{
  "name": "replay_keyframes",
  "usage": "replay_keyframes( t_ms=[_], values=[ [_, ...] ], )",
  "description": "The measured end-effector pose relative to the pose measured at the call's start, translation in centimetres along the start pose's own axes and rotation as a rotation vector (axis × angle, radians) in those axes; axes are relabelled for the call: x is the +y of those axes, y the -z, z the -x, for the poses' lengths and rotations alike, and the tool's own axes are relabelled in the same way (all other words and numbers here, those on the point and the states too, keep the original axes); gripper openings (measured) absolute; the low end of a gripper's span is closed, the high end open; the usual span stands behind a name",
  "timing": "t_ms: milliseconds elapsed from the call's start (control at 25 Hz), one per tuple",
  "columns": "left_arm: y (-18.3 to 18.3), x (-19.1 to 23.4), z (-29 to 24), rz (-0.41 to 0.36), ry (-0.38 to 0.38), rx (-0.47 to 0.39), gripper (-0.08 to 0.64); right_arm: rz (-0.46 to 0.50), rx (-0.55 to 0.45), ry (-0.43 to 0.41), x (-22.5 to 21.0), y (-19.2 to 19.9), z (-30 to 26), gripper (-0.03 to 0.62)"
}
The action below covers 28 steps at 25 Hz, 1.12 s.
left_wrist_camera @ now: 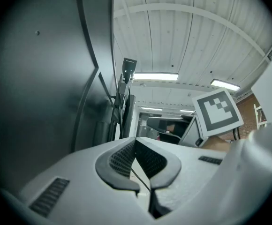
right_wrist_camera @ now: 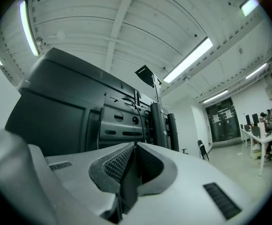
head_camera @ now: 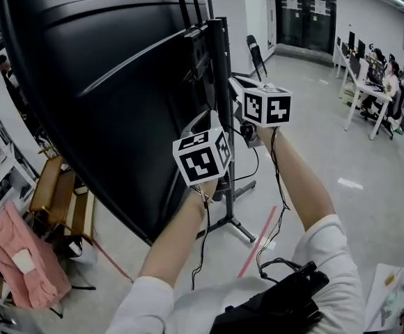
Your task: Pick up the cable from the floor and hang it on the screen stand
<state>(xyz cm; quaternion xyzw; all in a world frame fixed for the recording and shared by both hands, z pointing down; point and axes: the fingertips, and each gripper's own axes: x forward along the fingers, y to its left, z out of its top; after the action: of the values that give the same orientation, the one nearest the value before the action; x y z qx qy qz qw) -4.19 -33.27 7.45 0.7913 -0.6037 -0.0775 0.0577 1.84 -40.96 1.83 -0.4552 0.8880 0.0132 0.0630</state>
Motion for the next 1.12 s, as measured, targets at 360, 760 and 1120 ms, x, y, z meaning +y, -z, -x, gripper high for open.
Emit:
replay_keyframes(
  t_ms=[360,760,1120],
  values=[
    [5.6,-1.7,4.2,-0.001,0.066,0.087,0.003,-0.019,0.091,0.131,1.5,7.5,7.6,0.018],
    [12.5,-0.6,11.8,-0.052,0.107,0.183,0.003,-0.058,0.186,0.199,8.6,15.8,16.0,0.018],
    [16.5,1.1,16.0,-0.074,0.116,0.210,0.003,-0.015,0.215,0.275,12.4,21.2,20.5,0.018]
  ],
)
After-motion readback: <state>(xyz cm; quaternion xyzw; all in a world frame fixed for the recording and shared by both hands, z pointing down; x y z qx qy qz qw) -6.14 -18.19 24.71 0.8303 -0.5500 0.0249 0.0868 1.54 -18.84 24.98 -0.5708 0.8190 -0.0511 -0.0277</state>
